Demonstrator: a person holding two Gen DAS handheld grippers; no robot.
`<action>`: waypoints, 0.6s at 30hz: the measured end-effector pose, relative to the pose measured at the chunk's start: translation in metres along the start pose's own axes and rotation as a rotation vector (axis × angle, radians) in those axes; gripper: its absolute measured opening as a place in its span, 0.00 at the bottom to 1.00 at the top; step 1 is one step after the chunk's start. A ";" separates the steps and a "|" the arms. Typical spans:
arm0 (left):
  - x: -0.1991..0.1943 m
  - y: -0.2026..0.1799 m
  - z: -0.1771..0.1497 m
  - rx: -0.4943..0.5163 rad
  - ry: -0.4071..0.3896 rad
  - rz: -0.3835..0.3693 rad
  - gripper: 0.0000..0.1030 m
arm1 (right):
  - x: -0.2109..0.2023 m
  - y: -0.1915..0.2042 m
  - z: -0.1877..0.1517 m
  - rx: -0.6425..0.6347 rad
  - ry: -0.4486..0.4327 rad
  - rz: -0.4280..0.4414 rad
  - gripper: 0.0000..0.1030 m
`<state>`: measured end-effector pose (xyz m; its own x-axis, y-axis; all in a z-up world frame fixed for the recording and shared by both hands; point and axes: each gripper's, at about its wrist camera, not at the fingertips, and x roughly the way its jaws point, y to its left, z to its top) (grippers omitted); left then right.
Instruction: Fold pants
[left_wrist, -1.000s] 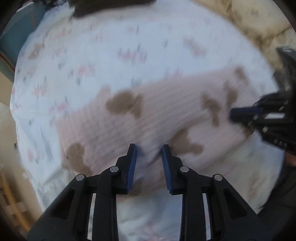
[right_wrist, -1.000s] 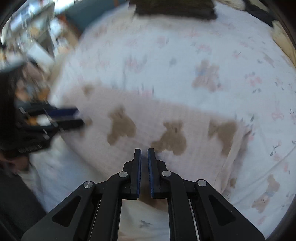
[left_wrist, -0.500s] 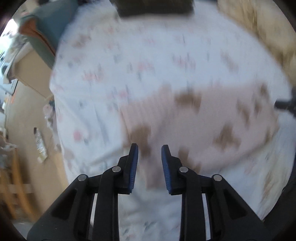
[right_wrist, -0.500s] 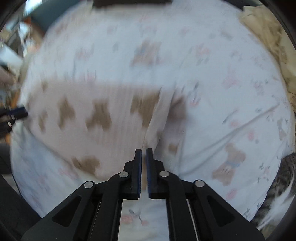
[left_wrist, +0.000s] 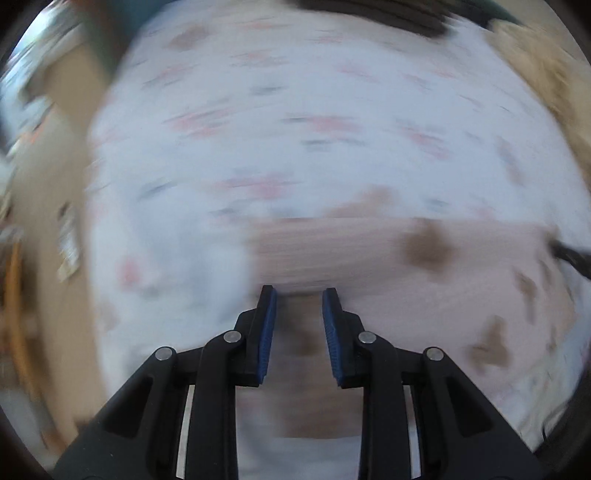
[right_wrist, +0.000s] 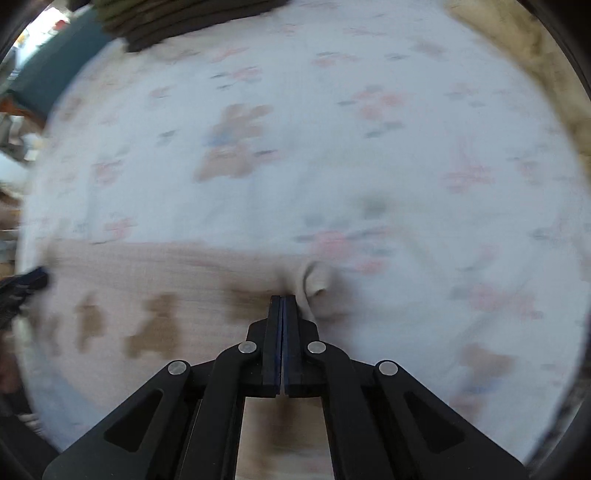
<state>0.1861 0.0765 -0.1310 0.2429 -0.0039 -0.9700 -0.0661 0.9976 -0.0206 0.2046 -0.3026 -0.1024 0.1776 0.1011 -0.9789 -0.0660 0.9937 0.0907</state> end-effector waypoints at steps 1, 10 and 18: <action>-0.001 0.017 0.000 -0.074 0.007 -0.008 0.23 | -0.002 -0.013 -0.002 0.053 0.007 0.030 0.07; -0.019 0.037 -0.001 -0.212 -0.065 -0.194 0.82 | -0.031 -0.087 -0.015 0.462 -0.123 0.413 0.82; 0.004 0.002 0.000 -0.100 0.041 -0.190 0.81 | 0.009 -0.043 -0.014 0.282 0.018 0.354 0.81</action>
<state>0.1870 0.0785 -0.1344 0.2204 -0.1965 -0.9554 -0.1188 0.9668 -0.2262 0.1950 -0.3456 -0.1178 0.1746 0.4386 -0.8815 0.1512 0.8727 0.4642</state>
